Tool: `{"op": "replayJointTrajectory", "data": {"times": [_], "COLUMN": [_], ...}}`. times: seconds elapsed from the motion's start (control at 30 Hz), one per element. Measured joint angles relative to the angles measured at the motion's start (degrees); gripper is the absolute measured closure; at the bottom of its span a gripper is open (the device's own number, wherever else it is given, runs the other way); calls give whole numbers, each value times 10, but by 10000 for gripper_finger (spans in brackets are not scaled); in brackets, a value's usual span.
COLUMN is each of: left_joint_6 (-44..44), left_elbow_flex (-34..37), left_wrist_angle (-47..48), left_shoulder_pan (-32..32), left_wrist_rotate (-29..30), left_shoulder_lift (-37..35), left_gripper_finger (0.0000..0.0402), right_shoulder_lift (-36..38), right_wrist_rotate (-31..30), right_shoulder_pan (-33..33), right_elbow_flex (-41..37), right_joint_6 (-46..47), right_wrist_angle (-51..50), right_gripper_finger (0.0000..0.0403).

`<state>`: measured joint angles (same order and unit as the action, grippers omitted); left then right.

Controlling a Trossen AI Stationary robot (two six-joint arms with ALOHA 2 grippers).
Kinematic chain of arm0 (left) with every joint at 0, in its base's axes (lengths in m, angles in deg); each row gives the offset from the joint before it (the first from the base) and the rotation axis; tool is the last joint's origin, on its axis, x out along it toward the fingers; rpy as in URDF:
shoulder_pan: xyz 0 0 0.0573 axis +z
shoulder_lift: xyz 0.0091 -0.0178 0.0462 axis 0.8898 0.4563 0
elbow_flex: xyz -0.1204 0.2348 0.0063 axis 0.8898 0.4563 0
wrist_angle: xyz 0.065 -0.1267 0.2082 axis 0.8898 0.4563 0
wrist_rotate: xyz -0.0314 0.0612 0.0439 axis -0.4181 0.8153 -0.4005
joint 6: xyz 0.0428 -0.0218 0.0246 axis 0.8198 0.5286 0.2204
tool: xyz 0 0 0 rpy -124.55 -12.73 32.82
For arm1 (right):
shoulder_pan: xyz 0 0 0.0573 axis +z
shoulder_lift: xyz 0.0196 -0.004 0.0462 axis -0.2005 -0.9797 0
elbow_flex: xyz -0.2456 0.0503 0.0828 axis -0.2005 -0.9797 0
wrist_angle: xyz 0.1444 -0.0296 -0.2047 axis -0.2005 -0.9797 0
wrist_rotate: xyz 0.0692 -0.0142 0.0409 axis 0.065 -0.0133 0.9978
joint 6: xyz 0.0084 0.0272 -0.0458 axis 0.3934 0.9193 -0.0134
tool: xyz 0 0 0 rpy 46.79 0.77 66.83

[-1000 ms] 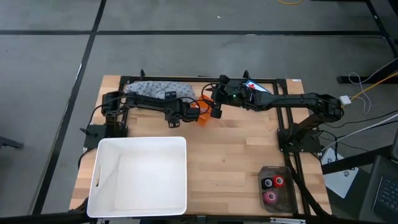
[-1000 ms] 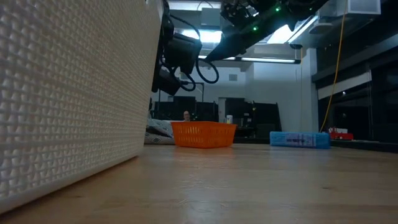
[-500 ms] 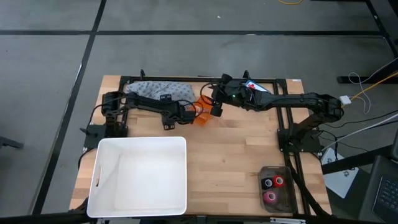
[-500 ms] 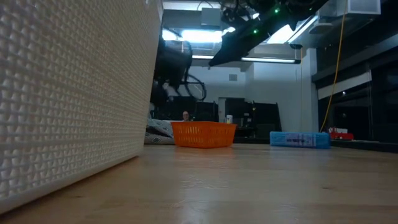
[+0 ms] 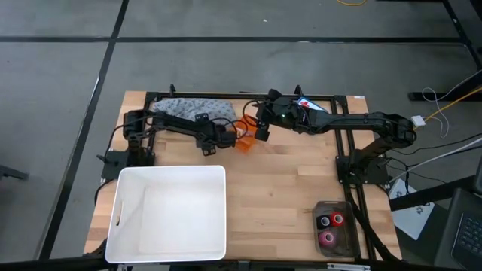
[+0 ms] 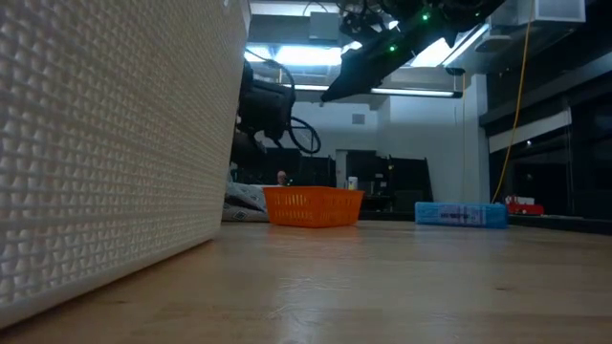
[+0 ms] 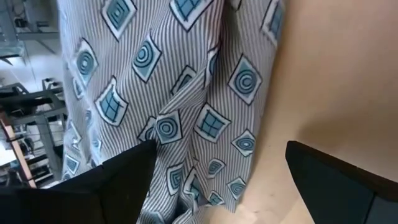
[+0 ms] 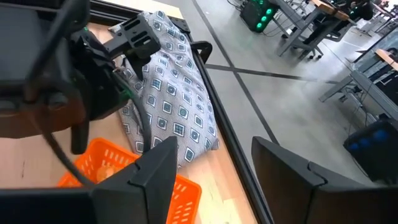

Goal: Pick & place medical supplies in basket/bin
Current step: Put the gray patient gown into the white bin

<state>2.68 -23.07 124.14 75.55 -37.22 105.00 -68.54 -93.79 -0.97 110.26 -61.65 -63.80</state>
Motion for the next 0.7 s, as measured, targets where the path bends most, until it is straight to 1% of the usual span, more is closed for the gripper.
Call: {"op": "replayJointTrajectory", "data": {"times": [0.13, 0.33, 0.47, 0.6, 0.7], "left_joint_6": [8, 45, 54, 34, 47], "left_elbow_flex": [22, 45, 66, 89, 97], "left_wrist_angle": [-36, -75, -96, -100, -115], "left_shoulder_pan": [7, 8, 16, 34, 44], "left_wrist_rotate": [-5, 41, 47, 47, 47], "left_shoulder_lift": [0, -1, -2, -2, -2], "left_gripper_finger": [44, 44, 44, 44, 44], "right_shoulder_lift": [0, 0, 0, 0, 0], "right_wrist_rotate": [0, 3, 27, 29, 28], "right_shoulder_pan": [0, 0, 0, 0, 0], "right_elbow_flex": [0, 0, 0, 0, 0], "right_joint_6": [0, 1, 1, 1, 1], "right_wrist_angle": [0, 0, 0, 0, 0], "right_gripper_finger": [194, 194, 194, 194, 194]}}
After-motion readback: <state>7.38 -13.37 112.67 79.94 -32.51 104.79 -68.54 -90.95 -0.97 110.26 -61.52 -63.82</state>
